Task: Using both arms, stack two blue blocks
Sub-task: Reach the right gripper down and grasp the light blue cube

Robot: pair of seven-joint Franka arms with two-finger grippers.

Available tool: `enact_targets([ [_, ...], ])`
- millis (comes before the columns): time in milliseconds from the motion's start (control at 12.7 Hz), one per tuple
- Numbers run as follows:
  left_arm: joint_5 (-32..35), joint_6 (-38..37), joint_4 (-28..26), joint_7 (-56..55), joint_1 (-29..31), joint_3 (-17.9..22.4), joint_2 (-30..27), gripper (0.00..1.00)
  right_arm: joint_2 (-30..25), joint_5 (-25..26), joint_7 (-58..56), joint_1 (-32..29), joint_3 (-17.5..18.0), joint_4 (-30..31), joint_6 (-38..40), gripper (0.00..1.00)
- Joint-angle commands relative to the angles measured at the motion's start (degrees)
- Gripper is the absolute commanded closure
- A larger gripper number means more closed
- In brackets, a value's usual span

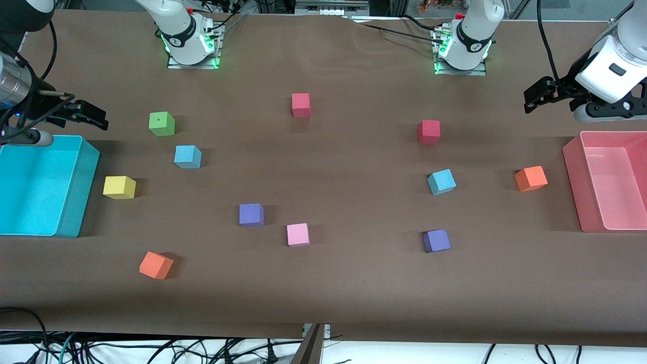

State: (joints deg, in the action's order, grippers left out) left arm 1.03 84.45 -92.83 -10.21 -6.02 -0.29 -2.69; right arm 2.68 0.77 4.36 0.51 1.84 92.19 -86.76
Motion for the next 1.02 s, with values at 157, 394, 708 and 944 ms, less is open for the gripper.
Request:
enact_targets([
  [157,-0.3,-1.3,1.5,-0.2,0.9,-0.9,0.4,0.0,3.0,-0.2,-0.2,1.8,0.1,0.9,4.8,0.0],
  [394,-0.5,-1.3,1.3,-0.2,1.1,-0.9,0.4,0.0,2.3,-0.3,0.6,2.1,0.5,11.4,-3.3,0.0],
  [708,-0.5,-1.1,1.2,-0.1,2.0,-0.7,0.5,0.0,1.8,-0.3,2.9,2.7,1.5,27.5,-23.2,0.0],
  [944,-0.6,-1.1,1.0,-0.1,2.0,-0.8,0.4,0.0,2.4,-0.3,3.0,3.4,1.7,40.0,-43.2,0.0],
])
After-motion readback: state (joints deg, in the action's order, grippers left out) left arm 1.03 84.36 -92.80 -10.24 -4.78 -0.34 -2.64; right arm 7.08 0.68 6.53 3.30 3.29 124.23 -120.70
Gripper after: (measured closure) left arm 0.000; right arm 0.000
